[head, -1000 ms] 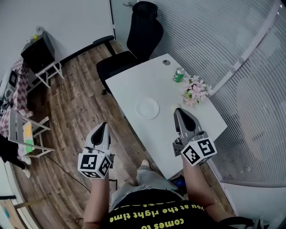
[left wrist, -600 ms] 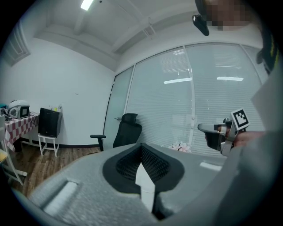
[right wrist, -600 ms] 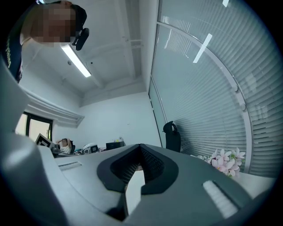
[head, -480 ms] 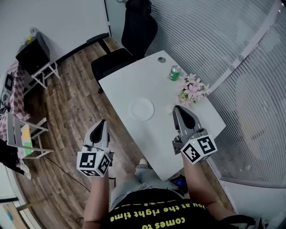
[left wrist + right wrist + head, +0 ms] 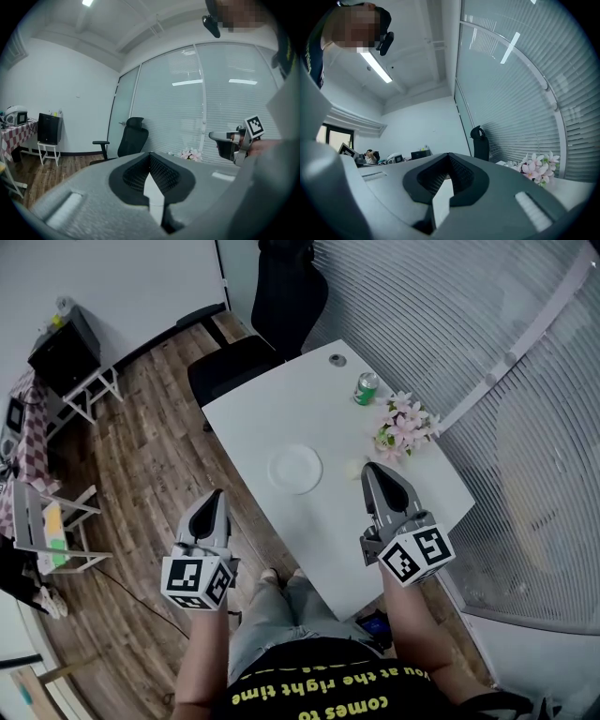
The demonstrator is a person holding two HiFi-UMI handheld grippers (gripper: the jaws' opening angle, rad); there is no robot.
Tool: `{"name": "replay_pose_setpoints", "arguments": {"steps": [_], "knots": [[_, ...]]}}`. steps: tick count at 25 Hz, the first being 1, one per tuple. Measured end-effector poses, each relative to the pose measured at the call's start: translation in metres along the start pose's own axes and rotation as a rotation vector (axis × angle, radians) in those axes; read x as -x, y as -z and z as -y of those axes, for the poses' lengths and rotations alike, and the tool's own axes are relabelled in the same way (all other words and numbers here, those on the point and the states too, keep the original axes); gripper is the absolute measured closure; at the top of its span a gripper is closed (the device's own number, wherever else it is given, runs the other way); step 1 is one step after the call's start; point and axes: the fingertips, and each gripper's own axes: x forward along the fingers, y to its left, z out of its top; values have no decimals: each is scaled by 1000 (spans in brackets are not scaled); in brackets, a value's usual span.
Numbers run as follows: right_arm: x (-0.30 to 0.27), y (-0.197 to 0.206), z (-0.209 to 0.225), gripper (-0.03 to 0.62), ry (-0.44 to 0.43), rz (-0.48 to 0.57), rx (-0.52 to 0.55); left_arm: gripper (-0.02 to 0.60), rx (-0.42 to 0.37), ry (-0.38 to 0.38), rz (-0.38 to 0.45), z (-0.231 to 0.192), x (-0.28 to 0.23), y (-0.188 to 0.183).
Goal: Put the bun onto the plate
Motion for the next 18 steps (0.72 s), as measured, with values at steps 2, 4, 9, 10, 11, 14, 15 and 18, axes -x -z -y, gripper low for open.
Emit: {"name": "replay_pose_setpoints", "arguments": {"steps": [2,4,9,10,11,14,15,18], "knots": [[0,2,1,588,11,-4,1,581,3,8,-3,-1,-4,2],[2,5,6,588,31,-12,4,581,10,21,-5,-1,-10,6],[5,7,18,588,98,-20,18,581,12,69,-9,-3,-26,10],[4,8,18,588,109,-21,19,581,14,76,-11,-6,-29,10],[3,9,18,588,118,-23,19,581,17,83,-13,-9,-31,10],[-1,11,16,588,149,-23,20,581,21,111,-21,-18,-40,10],[-3,12,15,588,159,-21,20,581,21,121,-23,-20,-43,9],[-9,12,13,588,186,-18,21,581,16,150,-27,-29,-53,6]]}}
